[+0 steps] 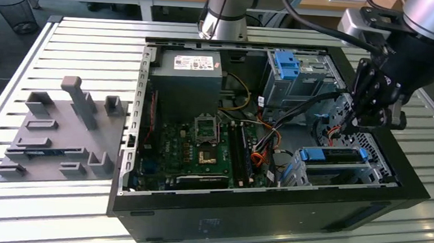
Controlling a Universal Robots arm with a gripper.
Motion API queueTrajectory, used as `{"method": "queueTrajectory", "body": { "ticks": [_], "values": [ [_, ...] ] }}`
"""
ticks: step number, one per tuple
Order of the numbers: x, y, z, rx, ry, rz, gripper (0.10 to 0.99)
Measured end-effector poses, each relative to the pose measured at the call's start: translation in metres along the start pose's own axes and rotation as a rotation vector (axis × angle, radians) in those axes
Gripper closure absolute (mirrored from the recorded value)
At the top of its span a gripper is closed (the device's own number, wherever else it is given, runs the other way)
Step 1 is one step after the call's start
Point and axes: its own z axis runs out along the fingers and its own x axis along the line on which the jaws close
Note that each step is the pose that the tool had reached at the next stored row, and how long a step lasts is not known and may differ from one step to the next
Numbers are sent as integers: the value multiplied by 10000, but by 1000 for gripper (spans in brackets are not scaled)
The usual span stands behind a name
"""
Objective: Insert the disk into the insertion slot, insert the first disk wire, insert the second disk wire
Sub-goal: 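Insert the first disk wire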
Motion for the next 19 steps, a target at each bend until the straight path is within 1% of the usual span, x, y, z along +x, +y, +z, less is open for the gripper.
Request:
{"method": "queueTrajectory", "body": {
  "ticks": [3,4,7,8,9,10,11,14,16,19],
  "values": [
    [-34,-1,2,0,0,65,902],
    [-46,-2,3,0,1,83,839],
    [-78,-11,15,1,1,131,839],
    [-81,-11,24,7,27,147,827],
    [-82,-11,30,20,78,164,827],
    [-83,-11,36,35,138,180,765],
    [-85,-12,44,50,200,195,765],
    [-96,-13,61,83,333,238,765],
    [-107,-13,71,94,375,274,765],
    [-124,-15,85,96,390,344,765]
  ]
}}
